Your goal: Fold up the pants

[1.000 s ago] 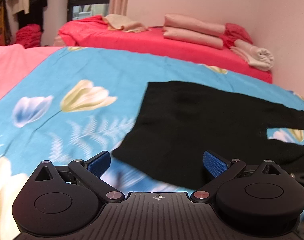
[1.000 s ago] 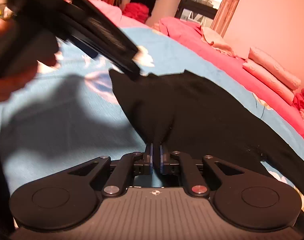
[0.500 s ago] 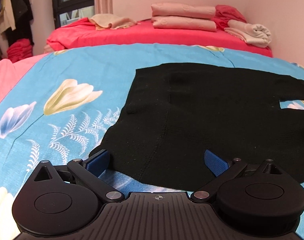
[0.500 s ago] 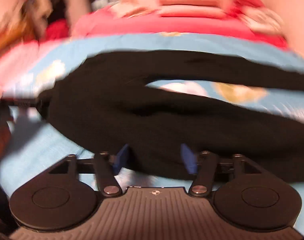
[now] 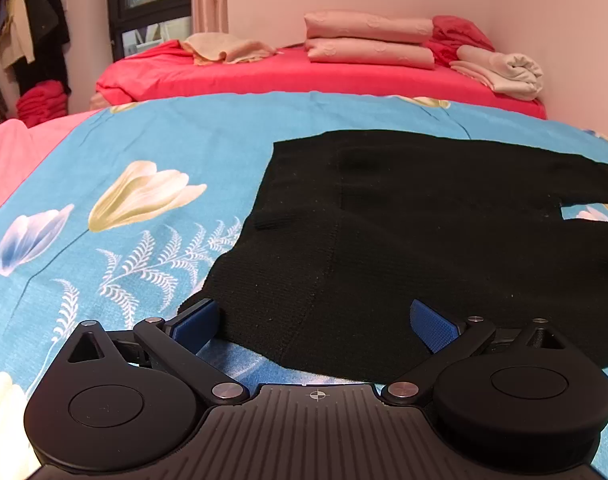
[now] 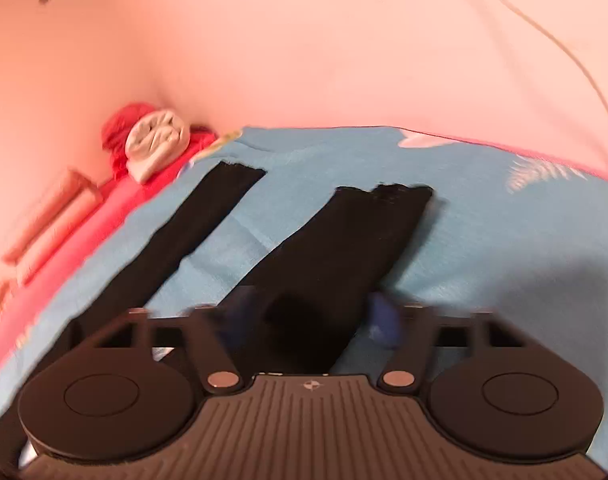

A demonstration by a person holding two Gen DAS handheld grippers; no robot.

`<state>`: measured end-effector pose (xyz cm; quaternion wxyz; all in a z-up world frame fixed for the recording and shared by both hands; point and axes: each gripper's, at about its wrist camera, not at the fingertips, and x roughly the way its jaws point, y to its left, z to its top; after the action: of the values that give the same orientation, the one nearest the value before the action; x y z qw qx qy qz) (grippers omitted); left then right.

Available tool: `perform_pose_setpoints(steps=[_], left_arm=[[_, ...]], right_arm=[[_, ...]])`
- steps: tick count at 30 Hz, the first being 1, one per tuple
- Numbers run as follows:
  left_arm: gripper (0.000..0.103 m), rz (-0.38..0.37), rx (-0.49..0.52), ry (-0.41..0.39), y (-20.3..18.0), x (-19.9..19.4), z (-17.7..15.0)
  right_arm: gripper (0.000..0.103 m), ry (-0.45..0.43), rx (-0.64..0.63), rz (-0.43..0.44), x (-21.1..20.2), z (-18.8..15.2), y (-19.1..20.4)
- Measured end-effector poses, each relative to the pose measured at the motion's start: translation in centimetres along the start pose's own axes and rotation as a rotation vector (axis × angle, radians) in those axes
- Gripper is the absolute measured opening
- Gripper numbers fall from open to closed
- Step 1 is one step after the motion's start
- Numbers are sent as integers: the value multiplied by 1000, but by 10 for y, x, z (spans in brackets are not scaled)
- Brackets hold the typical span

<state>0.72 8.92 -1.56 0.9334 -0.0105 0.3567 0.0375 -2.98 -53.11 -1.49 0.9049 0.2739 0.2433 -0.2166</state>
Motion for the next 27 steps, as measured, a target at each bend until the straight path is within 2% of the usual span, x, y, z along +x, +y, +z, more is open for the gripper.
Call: perform_pose_setpoints(steps=[2, 3, 5, 6, 7, 8, 10, 11, 12, 14, 16, 18, 22, 24, 27], left_arm=[[103, -1, -1, -2, 0, 0, 0], [103, -1, -2, -2, 1, 0, 0], [103, -3, -5, -5, 1, 0, -1], [103, -4, -5, -6, 2, 0, -1], [103, -3, -5, -6, 2, 0, -1], [103, -2, -3, -6, 2, 0, -1], [103, -1, -8, -7, 2, -1, -1], [103, 4, -14, -10, 3, -2, -2], [103, 6, -18, -14, 3, -3, -2], [103, 10, -30, -14, 6, -6, -3], [103, 4, -56, -10, 10, -10, -4], [103, -17, -85, -18, 16, -18, -8], [103, -36, -96, -44, 24, -41, -15], [103, -28, -88, -61, 28, -55, -19], [103, -9, -78, -83, 35, -71, -25]], right_arm=[[11, -2, -119, -58, -4, -4, 7], [7, -5, -118, -58, -16, -4, 3], [7, -58, -24, -84, -31, 7, -17], [8, -65, -10, -161, -33, 8, -27], [9, -46, -11, -216, -25, 10, -30], [10, -37, -12, -215, -25, 7, -33], [25, -56, -45, -254, -37, 7, -21], [33, -103, -59, -281, -48, 7, -10], [52, -158, -91, -296, -59, 7, 4], [74, -233, -195, -264, -76, 4, 41], [74, -251, -351, -149, -87, -7, 89], [78, -200, -520, 31, -91, -26, 141], [78, 5, -816, 477, -103, -93, 248], [78, 93, -951, 649, -108, -136, 296], [75, 210, -1106, 828, -117, -197, 356]])
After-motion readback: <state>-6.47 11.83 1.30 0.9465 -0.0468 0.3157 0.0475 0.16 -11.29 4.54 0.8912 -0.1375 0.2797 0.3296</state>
